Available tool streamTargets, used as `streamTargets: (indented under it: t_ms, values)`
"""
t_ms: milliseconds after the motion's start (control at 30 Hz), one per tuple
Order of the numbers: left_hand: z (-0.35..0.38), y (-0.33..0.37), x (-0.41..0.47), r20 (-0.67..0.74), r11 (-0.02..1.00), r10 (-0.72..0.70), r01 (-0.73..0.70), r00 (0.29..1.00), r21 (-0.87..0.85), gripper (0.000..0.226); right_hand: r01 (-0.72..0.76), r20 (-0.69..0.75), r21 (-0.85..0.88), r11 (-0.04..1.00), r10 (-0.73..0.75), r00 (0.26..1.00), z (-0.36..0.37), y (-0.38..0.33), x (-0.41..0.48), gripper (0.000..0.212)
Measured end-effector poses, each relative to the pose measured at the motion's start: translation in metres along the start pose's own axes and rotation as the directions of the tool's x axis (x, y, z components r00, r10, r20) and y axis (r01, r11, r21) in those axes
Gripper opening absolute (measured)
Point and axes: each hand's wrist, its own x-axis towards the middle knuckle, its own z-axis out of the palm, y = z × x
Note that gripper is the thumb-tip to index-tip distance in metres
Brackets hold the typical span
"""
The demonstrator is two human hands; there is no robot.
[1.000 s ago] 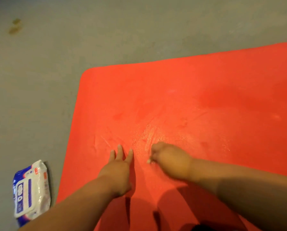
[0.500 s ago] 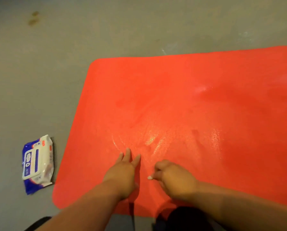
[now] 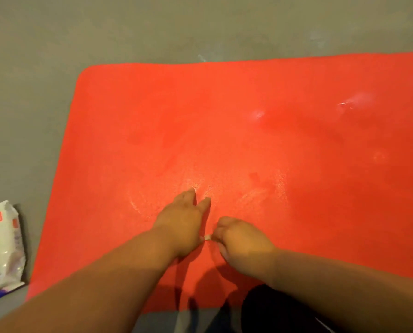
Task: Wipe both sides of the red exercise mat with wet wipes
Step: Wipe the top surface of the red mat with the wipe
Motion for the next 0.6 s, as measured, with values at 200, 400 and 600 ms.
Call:
streamTargets:
  t_ms: [200, 400, 600]
  values:
    - [-0.004, -0.011, -0.001, -0.007, 0.995, 0.051, -0.051, 0.999, 0.083, 0.068, -0.299, -0.150, 0.035, 0.954, 0.301, 0.942, -0.027, 0.053, -0.028, 0.015]
    - [0.000, 0.016, -0.006, -0.011, 0.998, 0.035, -0.035, 0.999, 0.051, 0.050, -0.412, -0.125, 0.068, 0.909, 0.417, 0.900, -0.014, 0.041, -0.060, 0.010]
    - [0.017, 0.043, -0.021, -0.078, 0.931, 0.066, -0.089, 0.995, -0.354, 0.037, -0.505, -0.038, 0.645, 0.574, 0.684, 0.728, -0.005, 0.023, -0.084, 0.016]
